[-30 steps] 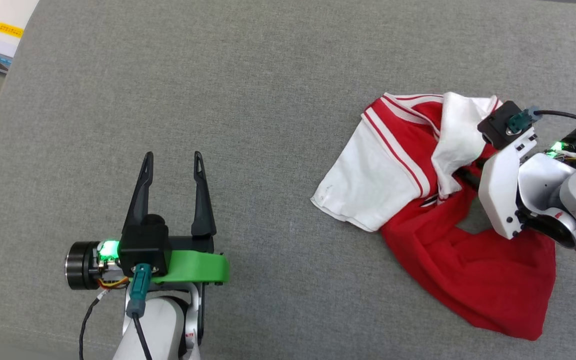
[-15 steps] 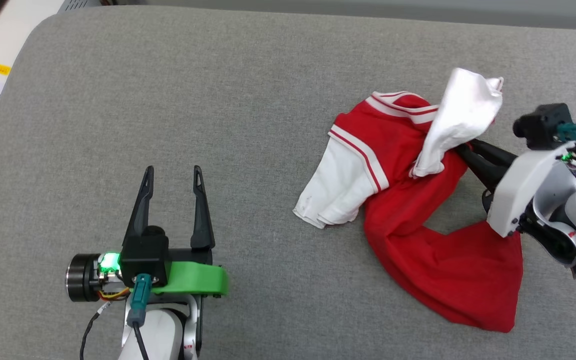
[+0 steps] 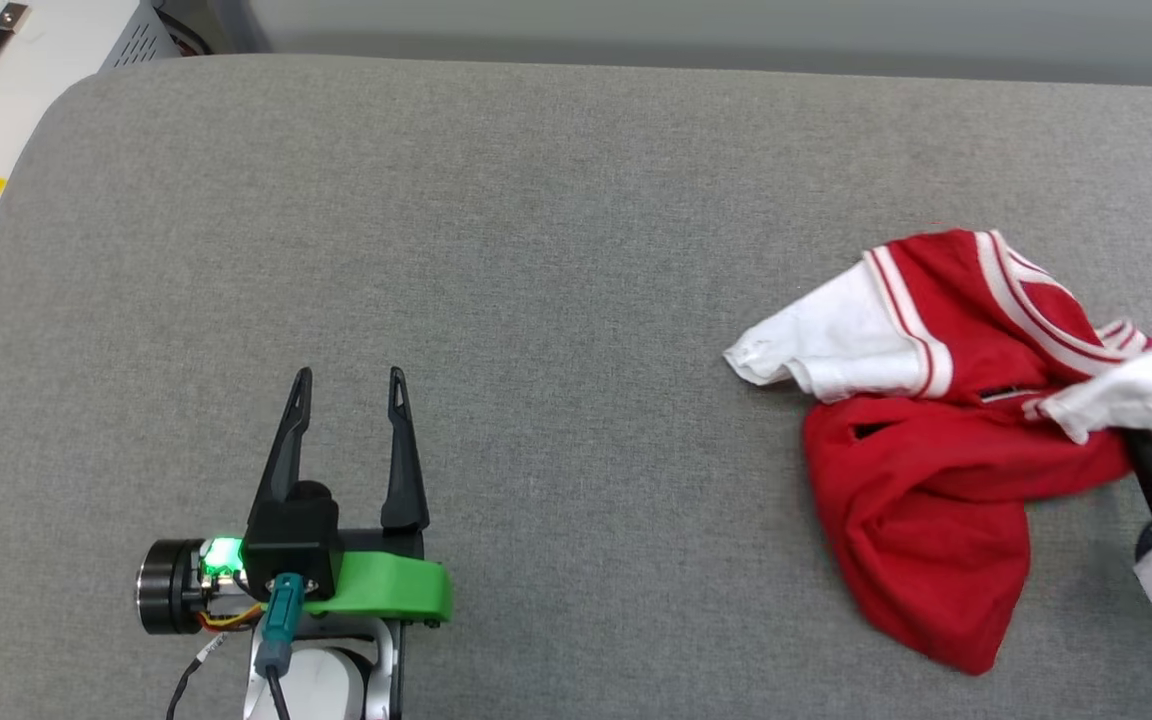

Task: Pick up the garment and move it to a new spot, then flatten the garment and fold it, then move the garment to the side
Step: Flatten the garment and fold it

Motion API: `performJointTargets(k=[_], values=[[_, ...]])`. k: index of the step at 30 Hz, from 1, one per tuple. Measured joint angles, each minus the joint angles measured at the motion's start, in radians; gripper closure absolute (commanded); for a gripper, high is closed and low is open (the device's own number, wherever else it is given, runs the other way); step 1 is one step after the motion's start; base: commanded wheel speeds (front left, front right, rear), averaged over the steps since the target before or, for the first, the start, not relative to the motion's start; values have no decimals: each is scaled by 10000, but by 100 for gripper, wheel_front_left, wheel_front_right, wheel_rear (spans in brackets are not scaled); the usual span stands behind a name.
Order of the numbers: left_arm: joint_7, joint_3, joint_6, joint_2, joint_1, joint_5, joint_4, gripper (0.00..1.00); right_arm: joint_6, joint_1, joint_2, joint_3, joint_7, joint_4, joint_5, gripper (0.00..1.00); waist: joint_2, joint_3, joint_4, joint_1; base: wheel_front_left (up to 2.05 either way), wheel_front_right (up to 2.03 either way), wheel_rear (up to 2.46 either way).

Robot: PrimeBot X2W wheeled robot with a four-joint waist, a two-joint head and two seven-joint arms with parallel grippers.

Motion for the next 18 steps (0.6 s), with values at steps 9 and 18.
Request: performJointTargets(k=[9, 18], values=[[0, 38, -105, -63, 151, 59, 109, 0, 4, 1197, 332, -1129, -151, 1555, -704, 58, 1, -320, -129, 0, 0, 0, 0], [0, 104, -130, -56, 521, 140, 142, 0, 0, 2159, 502, -4794, -180, -324, -3419, 0, 0, -772, -298, 0, 0, 0, 0]])
